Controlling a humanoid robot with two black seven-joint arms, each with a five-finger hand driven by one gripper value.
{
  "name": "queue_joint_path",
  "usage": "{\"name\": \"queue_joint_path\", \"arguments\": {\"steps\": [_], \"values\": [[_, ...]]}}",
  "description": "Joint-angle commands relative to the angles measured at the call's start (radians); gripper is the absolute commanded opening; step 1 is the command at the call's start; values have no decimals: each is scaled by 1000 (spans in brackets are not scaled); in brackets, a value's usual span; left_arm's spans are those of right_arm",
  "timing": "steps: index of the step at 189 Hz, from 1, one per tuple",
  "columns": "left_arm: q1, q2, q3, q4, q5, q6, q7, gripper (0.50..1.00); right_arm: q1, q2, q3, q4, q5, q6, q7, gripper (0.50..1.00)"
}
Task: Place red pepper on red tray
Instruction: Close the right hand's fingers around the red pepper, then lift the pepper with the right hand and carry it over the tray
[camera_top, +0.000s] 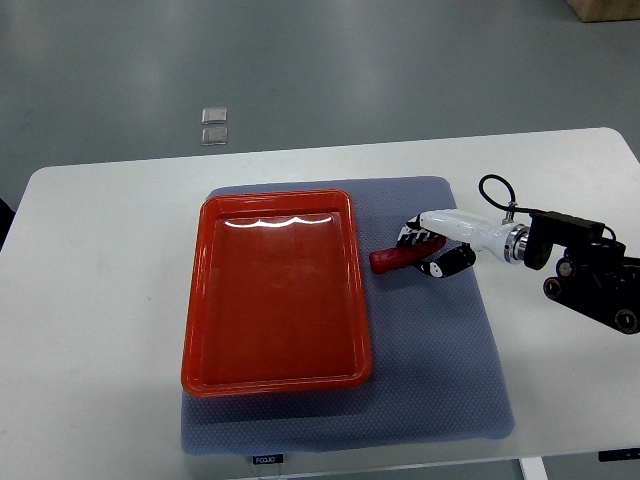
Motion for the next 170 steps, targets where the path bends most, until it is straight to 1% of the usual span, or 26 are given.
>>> {"name": "queue_joint_path", "arguments": {"steps": [1, 33, 76, 95, 112, 133, 153, 170], "values": [[0, 0, 0, 0, 0, 0, 0, 1000, 3, -1, 0, 0, 0, 1, 2, 500], [0, 0, 0, 0, 0, 0, 0, 1000, 23, -1, 1, 0, 3, 1, 6, 500], [0, 0, 0, 0, 0, 0, 0, 1000, 84, -1, 4, 3, 21, 4, 15, 500], [0, 0, 0, 0, 0, 0, 0, 1000, 130, 1, 4, 11, 28, 10, 46, 500], [0, 0, 0, 0, 0, 0, 0, 1000, 183, 12, 4, 13, 37, 36, 78, 500], [0, 0, 0, 0, 0, 0, 0, 1000, 252, 41, 3, 14, 35, 88, 117, 500], [0, 0, 0, 0, 0, 0, 0, 1000, 299, 67, -9, 28, 35, 110, 123, 500], [0, 0, 0, 0, 0, 0, 0, 1000, 354, 128, -58, 30, 35, 116, 124, 500]]}}
